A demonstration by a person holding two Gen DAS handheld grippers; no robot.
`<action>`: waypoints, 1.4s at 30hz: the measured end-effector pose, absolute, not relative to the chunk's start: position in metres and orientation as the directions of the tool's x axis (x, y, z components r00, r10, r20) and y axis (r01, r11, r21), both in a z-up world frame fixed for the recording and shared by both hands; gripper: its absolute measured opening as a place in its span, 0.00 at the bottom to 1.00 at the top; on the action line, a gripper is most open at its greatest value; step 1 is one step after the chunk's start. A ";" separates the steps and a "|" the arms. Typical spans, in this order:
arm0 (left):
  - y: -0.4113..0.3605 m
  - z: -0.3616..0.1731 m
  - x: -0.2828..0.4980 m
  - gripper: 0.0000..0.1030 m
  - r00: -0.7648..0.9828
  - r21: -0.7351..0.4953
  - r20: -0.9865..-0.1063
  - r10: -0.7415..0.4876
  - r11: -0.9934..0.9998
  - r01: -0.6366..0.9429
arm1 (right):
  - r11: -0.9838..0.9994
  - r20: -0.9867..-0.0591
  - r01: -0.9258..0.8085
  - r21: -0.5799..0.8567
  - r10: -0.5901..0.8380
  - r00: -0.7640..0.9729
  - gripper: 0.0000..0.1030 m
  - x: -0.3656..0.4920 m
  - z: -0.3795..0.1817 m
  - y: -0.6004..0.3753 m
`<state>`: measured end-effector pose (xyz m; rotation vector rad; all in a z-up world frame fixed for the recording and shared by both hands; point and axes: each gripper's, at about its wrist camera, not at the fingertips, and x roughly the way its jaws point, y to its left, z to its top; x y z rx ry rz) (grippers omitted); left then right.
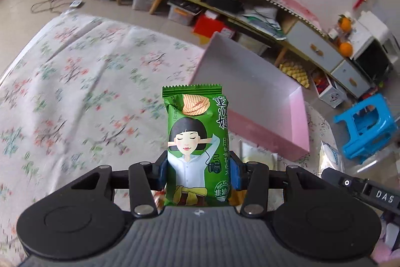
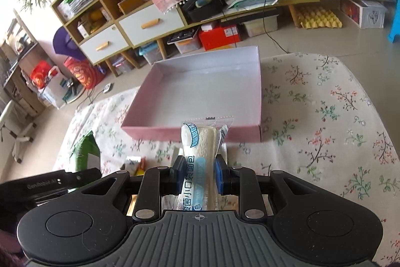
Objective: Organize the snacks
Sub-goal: 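Carry both snacks into the pink box and open both grippers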
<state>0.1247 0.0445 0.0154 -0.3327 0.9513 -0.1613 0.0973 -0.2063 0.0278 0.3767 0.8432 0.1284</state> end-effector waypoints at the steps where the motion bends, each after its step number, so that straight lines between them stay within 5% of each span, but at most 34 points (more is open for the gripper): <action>1: 0.043 0.015 0.130 0.42 0.580 -0.349 -0.763 -0.286 0.937 0.004 | 0.922 -0.701 0.038 0.384 0.265 0.662 0.23 0.101 0.028 -0.208; 9: 0.017 0.013 0.188 0.42 0.613 -0.346 -0.716 -0.334 0.932 0.104 | 0.909 -0.675 0.051 0.413 0.267 0.688 0.23 0.149 0.024 -0.221; 18: -0.018 0.003 0.220 0.42 0.682 -0.207 -0.645 -0.344 0.938 0.278 | 0.932 -0.638 0.056 0.357 0.199 0.744 0.19 0.207 0.007 -0.218; 42: -0.019 -0.029 0.221 0.42 0.548 -0.075 -0.809 -0.214 0.962 0.264 | 0.948 -0.720 0.025 0.318 0.225 0.657 0.23 0.216 -0.031 -0.200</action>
